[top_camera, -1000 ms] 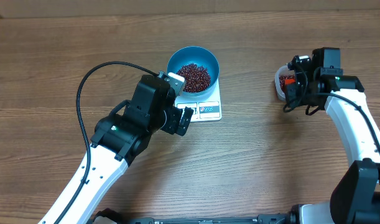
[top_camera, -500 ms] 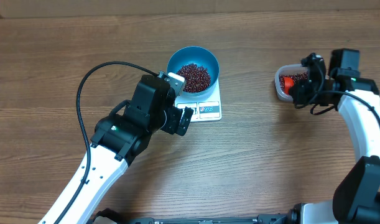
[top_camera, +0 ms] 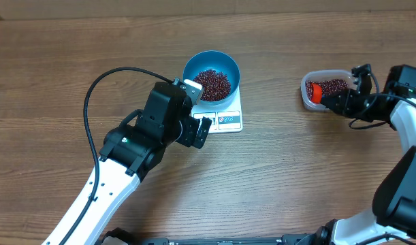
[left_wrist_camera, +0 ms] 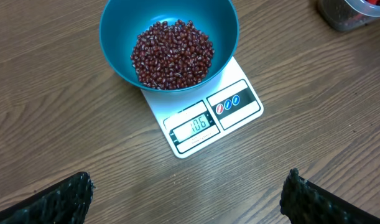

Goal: Scoop item into bowl and weigh 150g on scale
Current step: 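Scoop more beans from the tub with the right gripper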

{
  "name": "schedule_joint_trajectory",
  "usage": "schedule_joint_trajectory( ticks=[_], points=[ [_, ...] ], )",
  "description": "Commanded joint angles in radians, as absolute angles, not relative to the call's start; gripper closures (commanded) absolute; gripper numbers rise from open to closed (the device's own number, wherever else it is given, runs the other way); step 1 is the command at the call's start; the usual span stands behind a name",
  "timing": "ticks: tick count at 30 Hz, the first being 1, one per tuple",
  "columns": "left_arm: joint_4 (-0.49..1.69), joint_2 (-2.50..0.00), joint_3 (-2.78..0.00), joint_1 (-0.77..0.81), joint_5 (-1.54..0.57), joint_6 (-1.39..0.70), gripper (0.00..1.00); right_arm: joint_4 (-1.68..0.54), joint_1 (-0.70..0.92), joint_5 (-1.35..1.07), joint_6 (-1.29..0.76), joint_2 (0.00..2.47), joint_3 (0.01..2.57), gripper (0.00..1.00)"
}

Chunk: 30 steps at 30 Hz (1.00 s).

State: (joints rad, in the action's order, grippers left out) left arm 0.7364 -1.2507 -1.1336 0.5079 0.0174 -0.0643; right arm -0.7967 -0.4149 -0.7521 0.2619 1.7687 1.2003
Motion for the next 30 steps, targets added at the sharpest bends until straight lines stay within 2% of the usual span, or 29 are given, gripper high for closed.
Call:
schedule_joint_trajectory(
  ticks=[1, 12, 30],
  points=[
    [0.736, -1.255, -1.126, 0.504, 0.003, -0.06, 0.0, -0.801, -0.436, -0.86, 0.254, 1.802, 1.192, 0.96],
    [0.736, -1.255, -1.126, 0.504, 0.003, -0.06, 0.0, -0.797, -0.533, -0.883, 0.254, 1.802, 1.192, 0.96],
    [0.736, -1.255, -1.126, 0.504, 0.003, -0.06, 0.0, -0.783, -0.622, -1.051, 0.255, 1.802, 1.192, 0.96]
  ],
)
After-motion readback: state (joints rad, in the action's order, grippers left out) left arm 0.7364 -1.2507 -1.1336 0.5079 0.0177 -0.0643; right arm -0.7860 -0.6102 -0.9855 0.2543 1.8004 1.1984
